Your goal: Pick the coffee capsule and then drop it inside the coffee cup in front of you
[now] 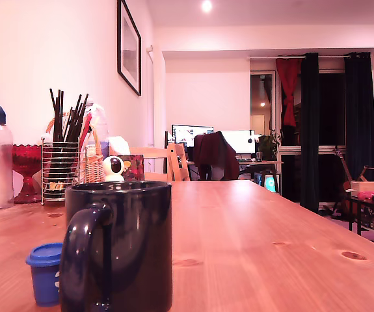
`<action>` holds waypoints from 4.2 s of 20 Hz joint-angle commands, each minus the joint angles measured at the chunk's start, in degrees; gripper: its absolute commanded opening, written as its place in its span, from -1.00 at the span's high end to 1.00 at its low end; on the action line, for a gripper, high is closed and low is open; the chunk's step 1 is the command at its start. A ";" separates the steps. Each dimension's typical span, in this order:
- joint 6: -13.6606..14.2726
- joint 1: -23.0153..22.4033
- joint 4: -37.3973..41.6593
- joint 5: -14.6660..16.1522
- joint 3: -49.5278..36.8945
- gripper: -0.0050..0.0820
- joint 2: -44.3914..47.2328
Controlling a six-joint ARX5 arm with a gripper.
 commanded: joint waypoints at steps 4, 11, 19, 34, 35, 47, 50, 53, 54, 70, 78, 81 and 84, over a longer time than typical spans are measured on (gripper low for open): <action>-7.08 -0.20 -17.18 7.04 3.26 0.91 -1.14; -8.37 -0.24 -16.90 11.10 3.26 0.91 -1.14; -8.13 -0.37 -13.79 21.07 3.26 0.93 -1.14; -4.94 -13.11 -22.91 26.10 3.26 0.93 -1.14; -4.33 -13.84 -23.58 26.05 3.26 0.93 -1.14; -2.93 -19.67 -26.29 26.12 3.26 0.93 -1.14; -2.43 -21.59 -26.34 24.96 3.26 0.93 -1.14; -2.58 -22.10 -26.25 24.46 3.26 0.93 -1.14; -2.58 -22.10 -26.25 24.79 3.26 0.93 -1.14; -2.51 -22.10 -20.00 20.46 1.51 -0.19 -1.11; 0.13 -22.10 -11.23 19.21 -1.70 -0.18 -0.66; 0.44 -22.10 -11.08 19.02 -1.70 -0.18 2.29; -1.20 -22.47 -9.81 18.99 -1.70 -0.18 6.60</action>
